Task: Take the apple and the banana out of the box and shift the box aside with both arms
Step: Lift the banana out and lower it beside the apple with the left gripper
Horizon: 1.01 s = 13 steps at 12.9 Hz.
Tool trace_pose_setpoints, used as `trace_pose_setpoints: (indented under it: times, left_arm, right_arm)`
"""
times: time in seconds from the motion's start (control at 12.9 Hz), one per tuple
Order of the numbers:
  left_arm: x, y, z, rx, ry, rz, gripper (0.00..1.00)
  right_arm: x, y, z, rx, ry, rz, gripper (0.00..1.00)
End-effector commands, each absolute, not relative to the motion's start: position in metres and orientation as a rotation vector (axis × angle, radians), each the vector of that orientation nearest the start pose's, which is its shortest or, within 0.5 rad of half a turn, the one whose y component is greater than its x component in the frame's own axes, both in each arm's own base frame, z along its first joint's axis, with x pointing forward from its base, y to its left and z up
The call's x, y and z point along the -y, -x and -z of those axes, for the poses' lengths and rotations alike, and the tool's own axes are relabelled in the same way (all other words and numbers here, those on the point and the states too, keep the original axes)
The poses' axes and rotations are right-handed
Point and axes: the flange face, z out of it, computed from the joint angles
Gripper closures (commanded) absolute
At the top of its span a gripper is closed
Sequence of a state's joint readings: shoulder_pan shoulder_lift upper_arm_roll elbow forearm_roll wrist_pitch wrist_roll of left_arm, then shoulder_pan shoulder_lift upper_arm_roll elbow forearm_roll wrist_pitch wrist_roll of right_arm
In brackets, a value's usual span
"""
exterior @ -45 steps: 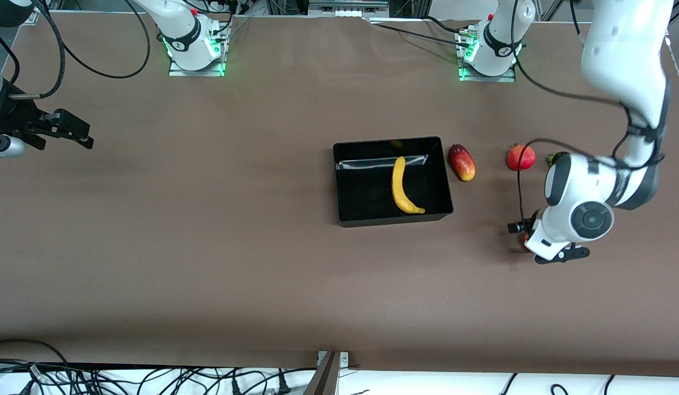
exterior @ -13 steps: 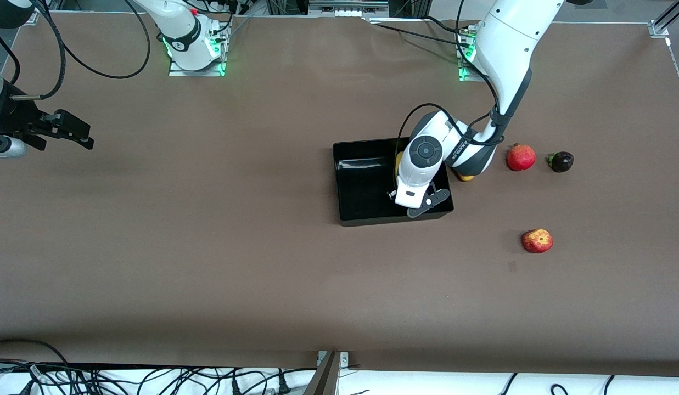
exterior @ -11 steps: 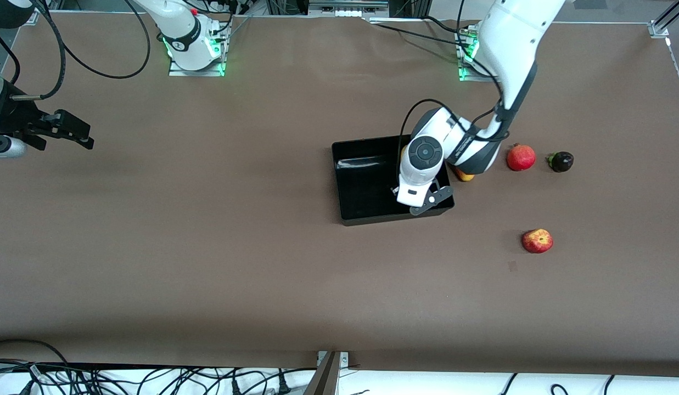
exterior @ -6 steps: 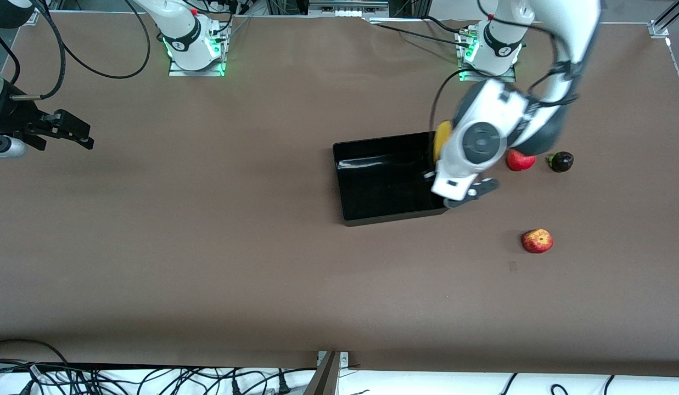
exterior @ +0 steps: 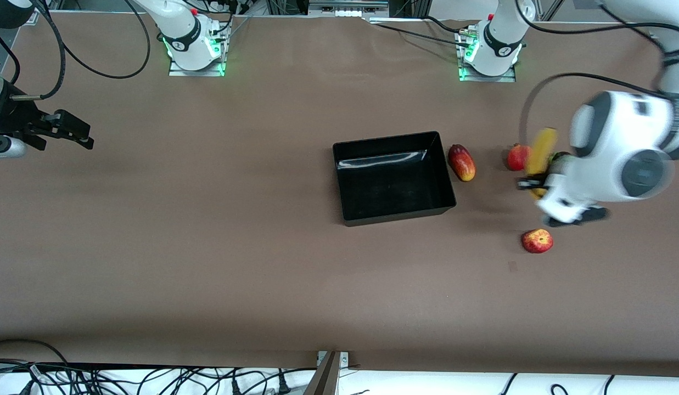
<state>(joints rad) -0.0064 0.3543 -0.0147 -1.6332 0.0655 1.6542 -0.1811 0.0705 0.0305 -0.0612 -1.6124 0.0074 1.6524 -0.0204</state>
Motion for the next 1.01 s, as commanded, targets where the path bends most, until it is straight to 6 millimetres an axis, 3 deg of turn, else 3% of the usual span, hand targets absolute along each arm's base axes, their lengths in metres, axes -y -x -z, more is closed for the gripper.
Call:
trace_pose_setpoints:
  times: [0.0,0.23,0.39,0.62,0.93]
  left_arm:
    - [-0.066,-0.651,-0.366,0.067,3.032,-0.409,1.00]
    - [-0.126,-0.666,-0.308,-0.009,3.066,-0.298,1.00]
    - [-0.151,-0.669,-0.269,-0.023,3.083,-0.267,1.00]
    - [-0.172,-0.675,-0.211,-0.004,3.085,-0.119,1.00]
    - [-0.187,-0.675,-0.178,0.030,3.088,-0.054,1.00]
  right_arm:
    - [-0.005,-0.571,-0.598,0.060,3.141,0.022,0.00]
    - [-0.005,-0.571,-0.598,0.060,3.140,0.024,0.00]
    - [-0.005,-0.571,-0.599,0.060,3.140,0.027,0.00]
    - [-0.005,-0.571,-0.599,0.060,3.140,0.027,0.00]
    - [-0.005,-0.571,-0.599,0.060,3.141,0.024,0.00]
